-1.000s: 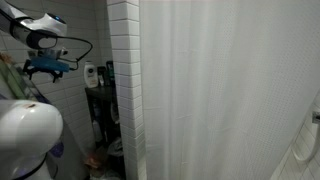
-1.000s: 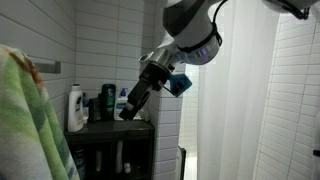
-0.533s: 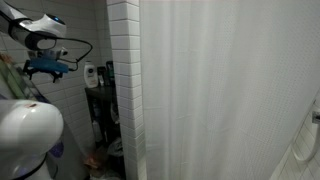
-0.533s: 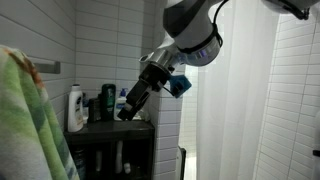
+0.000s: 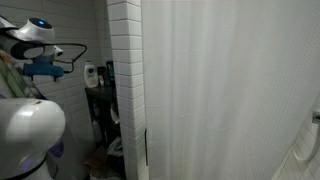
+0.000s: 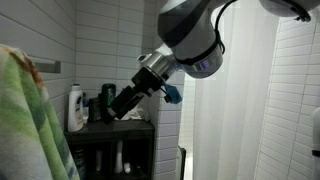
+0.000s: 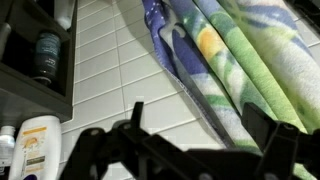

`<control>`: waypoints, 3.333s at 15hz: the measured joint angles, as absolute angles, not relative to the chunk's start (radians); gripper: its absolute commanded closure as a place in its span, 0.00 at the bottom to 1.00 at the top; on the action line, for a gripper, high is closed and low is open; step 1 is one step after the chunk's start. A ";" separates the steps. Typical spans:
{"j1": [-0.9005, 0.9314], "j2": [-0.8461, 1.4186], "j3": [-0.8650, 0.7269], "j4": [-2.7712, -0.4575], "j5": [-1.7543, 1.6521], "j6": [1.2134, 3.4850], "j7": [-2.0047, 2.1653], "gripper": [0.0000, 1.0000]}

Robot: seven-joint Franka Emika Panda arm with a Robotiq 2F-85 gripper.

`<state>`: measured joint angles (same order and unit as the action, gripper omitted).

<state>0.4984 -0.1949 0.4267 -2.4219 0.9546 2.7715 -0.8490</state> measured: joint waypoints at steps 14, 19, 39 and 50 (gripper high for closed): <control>0.611 -0.112 0.383 -2.157 1.840 2.795 -1.561 0.00; 0.573 -0.116 0.365 -2.182 1.974 2.530 -1.668 0.00; 0.456 -0.306 0.521 -2.402 1.986 2.173 -1.794 0.00; 0.448 -0.308 0.617 -2.398 2.008 2.437 -2.005 0.00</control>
<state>0.4476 -0.3081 0.6166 -2.3976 2.0080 2.4372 -2.0054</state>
